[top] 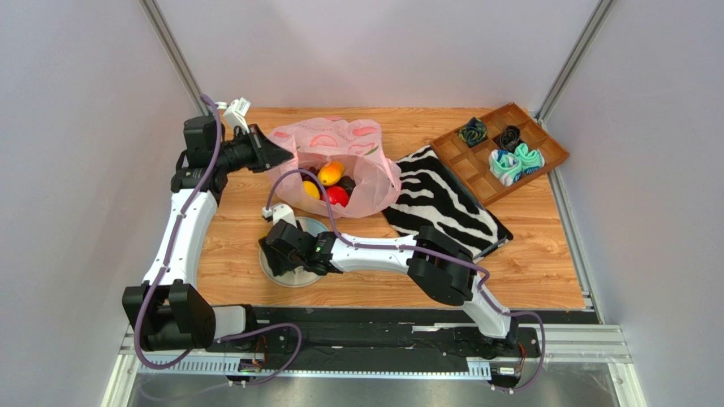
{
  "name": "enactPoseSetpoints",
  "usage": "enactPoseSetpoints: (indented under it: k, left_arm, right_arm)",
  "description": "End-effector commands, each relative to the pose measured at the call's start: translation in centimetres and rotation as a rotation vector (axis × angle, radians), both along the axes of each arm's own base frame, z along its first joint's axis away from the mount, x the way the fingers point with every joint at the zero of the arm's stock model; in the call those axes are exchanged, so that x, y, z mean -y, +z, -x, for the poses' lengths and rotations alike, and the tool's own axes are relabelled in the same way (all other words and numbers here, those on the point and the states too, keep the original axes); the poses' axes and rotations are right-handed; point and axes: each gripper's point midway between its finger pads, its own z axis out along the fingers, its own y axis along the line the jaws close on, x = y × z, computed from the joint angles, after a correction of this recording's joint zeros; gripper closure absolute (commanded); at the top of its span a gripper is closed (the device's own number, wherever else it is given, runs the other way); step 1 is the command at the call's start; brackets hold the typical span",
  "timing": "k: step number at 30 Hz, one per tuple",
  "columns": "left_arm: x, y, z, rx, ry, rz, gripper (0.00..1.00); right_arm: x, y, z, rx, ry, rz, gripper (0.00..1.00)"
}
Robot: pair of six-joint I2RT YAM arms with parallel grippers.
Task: Place the fruits into the plastic bag
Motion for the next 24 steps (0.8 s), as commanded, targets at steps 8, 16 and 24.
enactPoseSetpoints:
  k: [8,16,24]
  left_arm:
    - [0.2,1.3,0.0,0.05,-0.014,-0.01,1.0]
    - [0.0,1.3,0.0,0.051,-0.01,-0.015,1.0]
    - [0.0,1.4,0.0,0.052,-0.006,-0.022,1.0]
  right_arm:
    - [4.2,8.4,0.7,0.148,0.0,-0.289,0.67]
    - [10.8,18.4,-2.3,0.389,-0.082,-0.427,0.72]
    - [13.1,17.2,-11.0,0.369,-0.227,-0.233,0.83]
